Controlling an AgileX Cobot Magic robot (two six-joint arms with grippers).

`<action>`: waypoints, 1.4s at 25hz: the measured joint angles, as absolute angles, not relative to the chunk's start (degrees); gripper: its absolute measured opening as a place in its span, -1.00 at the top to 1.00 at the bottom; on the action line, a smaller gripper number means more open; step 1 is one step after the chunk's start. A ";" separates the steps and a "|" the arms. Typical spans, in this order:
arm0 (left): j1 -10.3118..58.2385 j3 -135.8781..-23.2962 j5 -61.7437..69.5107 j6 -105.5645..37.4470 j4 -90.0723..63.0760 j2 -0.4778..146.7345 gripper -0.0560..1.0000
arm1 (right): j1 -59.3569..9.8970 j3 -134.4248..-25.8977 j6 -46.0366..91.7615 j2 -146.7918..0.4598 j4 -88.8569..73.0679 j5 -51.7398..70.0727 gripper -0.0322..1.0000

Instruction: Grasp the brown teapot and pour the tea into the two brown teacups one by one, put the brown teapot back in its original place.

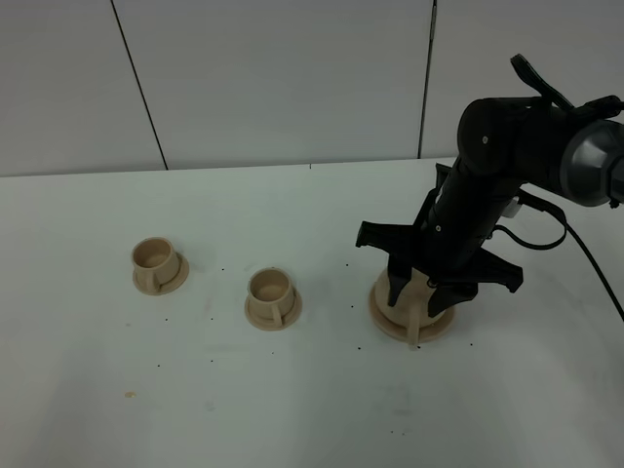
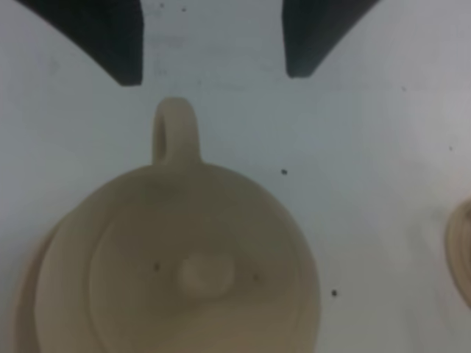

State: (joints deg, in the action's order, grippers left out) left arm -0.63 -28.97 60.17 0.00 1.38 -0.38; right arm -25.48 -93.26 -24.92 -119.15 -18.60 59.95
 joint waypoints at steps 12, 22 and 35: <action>-0.63 -28.97 60.17 0.00 1.42 -0.38 0.43 | -25.53 -99.20 -23.98 -124.51 -17.29 64.18 0.13; -0.63 -28.97 60.17 0.00 1.45 -0.38 0.43 | -25.53 -100.12 -23.98 -124.57 -15.76 65.78 0.13; -0.63 -28.97 60.17 0.00 1.52 -0.38 0.43 | -25.53 -101.43 -23.41 -126.73 -15.39 66.08 0.13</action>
State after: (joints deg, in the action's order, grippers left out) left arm -0.63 -28.97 60.17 0.00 1.52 -0.38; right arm -25.53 -101.43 -23.41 -126.73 -15.39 66.08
